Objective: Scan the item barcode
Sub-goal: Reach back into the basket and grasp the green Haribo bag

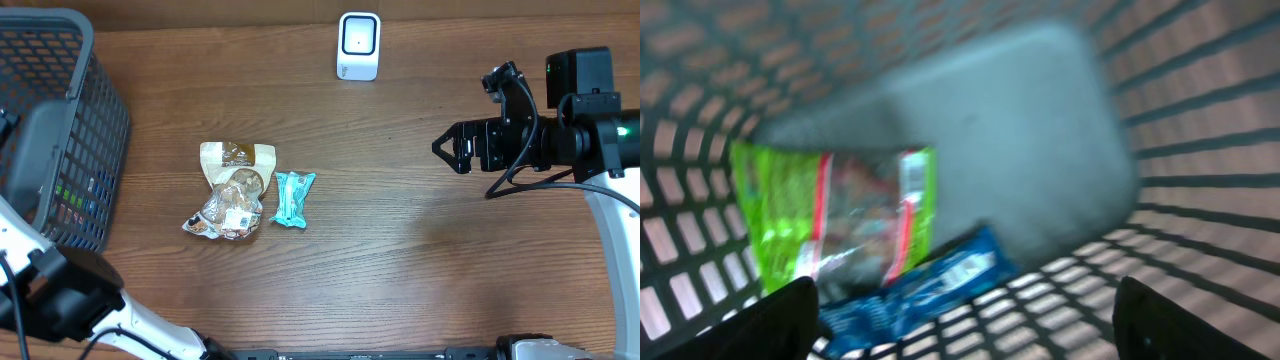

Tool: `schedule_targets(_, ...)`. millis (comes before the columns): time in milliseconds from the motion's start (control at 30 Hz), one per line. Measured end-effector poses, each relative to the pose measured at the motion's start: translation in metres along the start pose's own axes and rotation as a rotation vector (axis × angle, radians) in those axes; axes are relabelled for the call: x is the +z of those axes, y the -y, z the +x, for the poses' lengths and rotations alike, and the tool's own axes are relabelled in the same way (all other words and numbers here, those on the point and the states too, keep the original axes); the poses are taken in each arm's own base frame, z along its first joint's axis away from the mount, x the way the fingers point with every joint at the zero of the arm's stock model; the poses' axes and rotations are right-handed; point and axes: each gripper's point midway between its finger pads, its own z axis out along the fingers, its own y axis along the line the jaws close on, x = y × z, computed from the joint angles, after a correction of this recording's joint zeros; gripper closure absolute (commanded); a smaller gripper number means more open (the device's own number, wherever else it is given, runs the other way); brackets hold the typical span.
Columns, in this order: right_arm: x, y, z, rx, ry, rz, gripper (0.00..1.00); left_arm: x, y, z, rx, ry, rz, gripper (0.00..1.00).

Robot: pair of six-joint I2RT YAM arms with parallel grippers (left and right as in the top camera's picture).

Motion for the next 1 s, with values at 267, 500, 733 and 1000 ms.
schedule_targets(267, 0.002, 0.001, 0.0, 0.002, -0.003, 0.0, 0.0, 0.089, -0.018, 0.034, -0.015, -0.215, -0.16, 0.23)
schedule_targets(500, 0.004, 0.003, 0.0, 0.006, -0.01, 0.0, 0.0, 0.146, -0.037, 0.058, -0.008, -0.321, -0.276, 0.24)
schedule_targets(733, 0.019, 0.011, 0.003, 0.037, -0.066, -0.003, 0.0, 0.164, -0.051, 0.079, -0.001, -0.369, -0.333, 0.25)
schedule_targets(1000, 0.024, 0.013, 0.005, 0.047, -0.083, -0.004, 0.0, 0.181, -0.068, 0.093, -0.031, -0.369, -0.348, 0.28)
